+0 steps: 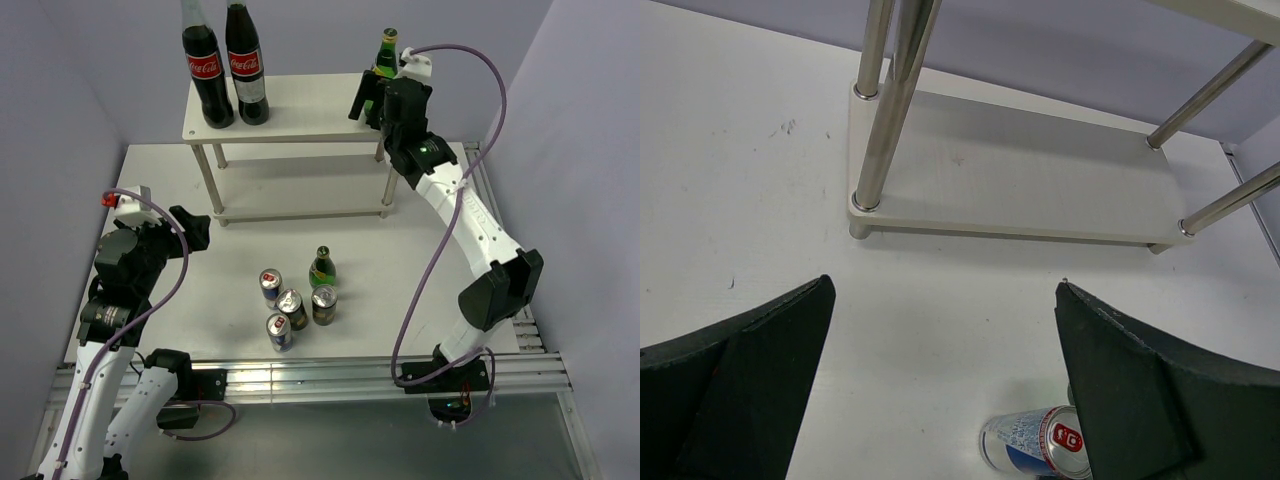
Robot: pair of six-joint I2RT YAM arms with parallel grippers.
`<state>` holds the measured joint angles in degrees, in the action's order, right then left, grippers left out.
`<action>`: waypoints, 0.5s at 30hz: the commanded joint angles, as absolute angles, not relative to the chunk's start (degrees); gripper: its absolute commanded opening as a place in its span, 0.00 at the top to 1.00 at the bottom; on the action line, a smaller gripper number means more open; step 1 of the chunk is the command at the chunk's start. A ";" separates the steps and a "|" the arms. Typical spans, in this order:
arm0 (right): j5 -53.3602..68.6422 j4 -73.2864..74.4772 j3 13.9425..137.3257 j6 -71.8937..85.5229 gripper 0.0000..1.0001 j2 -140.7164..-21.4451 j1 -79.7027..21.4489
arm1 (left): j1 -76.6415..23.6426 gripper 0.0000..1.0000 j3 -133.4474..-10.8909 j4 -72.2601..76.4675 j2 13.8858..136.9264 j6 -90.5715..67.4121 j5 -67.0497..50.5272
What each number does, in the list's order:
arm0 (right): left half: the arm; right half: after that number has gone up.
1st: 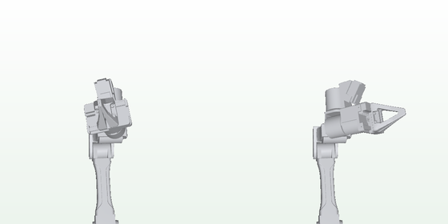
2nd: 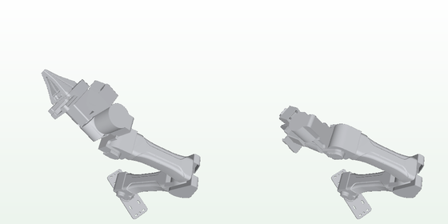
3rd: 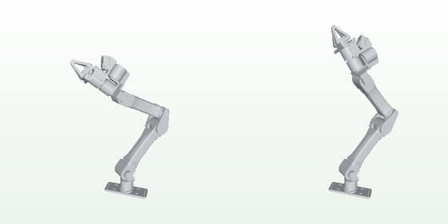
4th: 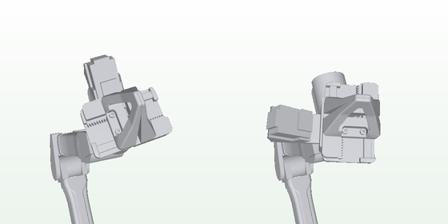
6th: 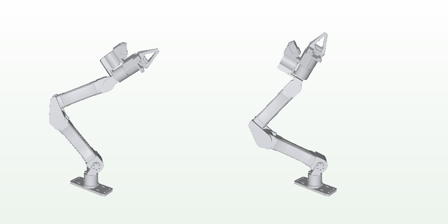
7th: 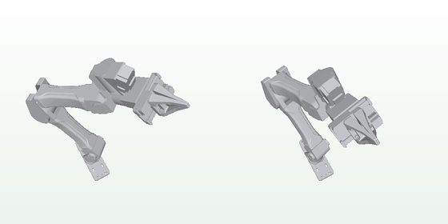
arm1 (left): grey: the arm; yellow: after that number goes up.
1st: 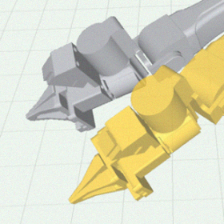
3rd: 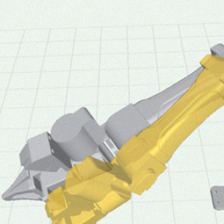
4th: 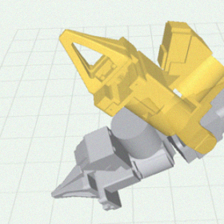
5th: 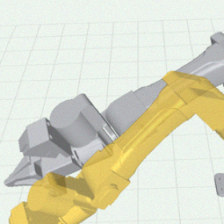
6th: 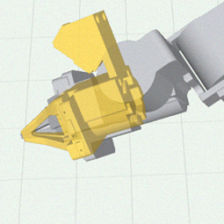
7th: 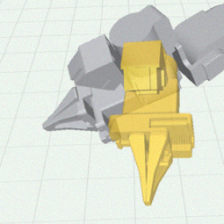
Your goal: Place and organize the beverage onto the shelf
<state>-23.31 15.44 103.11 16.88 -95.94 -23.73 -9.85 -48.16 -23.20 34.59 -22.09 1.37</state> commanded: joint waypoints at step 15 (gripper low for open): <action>-15.12 15.21 79.49 22.50 0.00 -68.16 -25.83 | -9.93 0.01 -48.43 -21.45 34.10 -21.36 1.93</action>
<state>-16.58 16.40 83.22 20.64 -75.68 -24.34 -9.85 -48.16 -23.20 34.59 -22.09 1.41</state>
